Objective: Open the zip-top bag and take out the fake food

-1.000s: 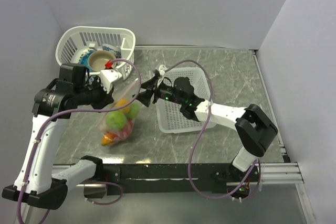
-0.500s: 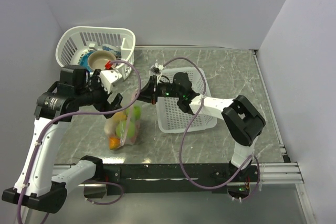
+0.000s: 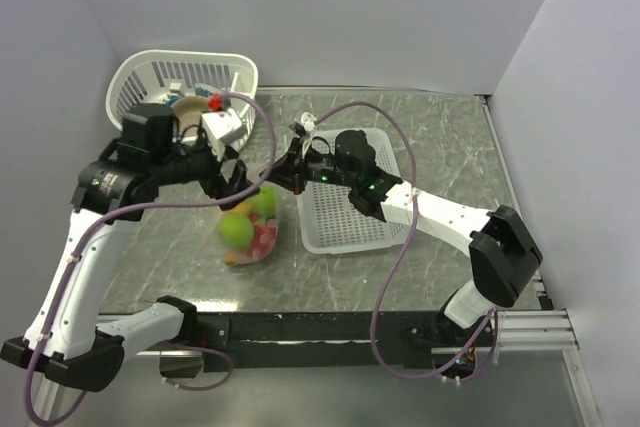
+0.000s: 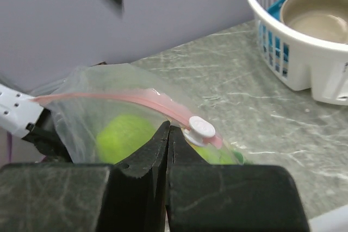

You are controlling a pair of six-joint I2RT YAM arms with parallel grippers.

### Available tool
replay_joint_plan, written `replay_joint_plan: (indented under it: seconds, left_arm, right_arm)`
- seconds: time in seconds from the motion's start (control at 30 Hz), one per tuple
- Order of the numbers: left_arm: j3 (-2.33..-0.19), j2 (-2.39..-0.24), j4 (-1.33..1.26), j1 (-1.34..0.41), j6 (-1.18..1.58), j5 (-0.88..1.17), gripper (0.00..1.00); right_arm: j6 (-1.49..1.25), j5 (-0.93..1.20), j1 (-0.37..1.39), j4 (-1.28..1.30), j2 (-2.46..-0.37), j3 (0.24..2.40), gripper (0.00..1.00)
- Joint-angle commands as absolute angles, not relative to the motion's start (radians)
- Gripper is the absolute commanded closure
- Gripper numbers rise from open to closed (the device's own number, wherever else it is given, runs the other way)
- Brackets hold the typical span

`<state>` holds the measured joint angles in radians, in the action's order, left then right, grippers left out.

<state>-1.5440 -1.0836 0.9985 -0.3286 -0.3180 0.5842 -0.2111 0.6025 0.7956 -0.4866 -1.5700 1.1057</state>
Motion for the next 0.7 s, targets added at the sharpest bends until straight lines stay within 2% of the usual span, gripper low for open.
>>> replay_joint_plan:
  seconds: [0.0,0.17,0.2,0.43,0.67]
  left_arm:
    - [-1.468,-1.069,0.995,-0.396,-0.322,0.606,0.01]
    - [-1.346,-1.039,0.951,-0.46,-0.374,0.421,0.02]
    - [-1.326,-1.032,0.927,-0.466,-0.377,0.331,0.06]
    - [-1.249,-1.011,0.781,-0.48,-0.397,0.125,0.25]
    - [-1.218,-1.009,0.695,-0.503,-0.408,0.003,0.28]
  right_arm:
    - [-0.112,0.497,0.821,-0.405,-1.519,1.207,1.0]
    - [-0.101,0.482,0.824,-0.353,-1.525,1.252,1.0]
    - [-0.098,0.482,0.824,-0.353,-1.525,1.255,1.0]
    - [-0.094,0.476,0.839,-0.347,-1.517,1.249,1.0]
    - [-0.091,0.494,0.851,-0.341,-1.514,1.255,1.0]
